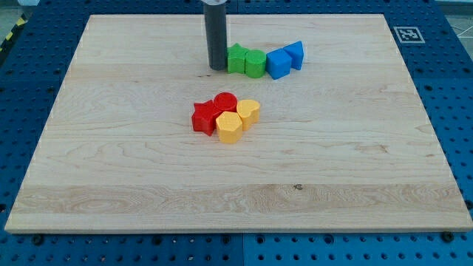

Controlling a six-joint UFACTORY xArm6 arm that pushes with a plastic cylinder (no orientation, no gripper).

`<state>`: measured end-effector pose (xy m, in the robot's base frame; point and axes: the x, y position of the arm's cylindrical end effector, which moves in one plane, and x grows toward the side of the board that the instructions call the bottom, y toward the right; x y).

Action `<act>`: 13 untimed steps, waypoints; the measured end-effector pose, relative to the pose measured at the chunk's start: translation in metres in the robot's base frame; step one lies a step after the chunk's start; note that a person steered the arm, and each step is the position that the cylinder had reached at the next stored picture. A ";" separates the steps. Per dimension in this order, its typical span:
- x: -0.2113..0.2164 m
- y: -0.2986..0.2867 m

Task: Slide the blue cube up and a bit left

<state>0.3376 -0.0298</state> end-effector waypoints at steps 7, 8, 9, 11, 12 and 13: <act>-0.106 0.113; -0.086 0.166; -0.055 0.196; -0.012 0.203; 0.016 0.204; 0.049 0.183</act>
<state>0.3866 0.1535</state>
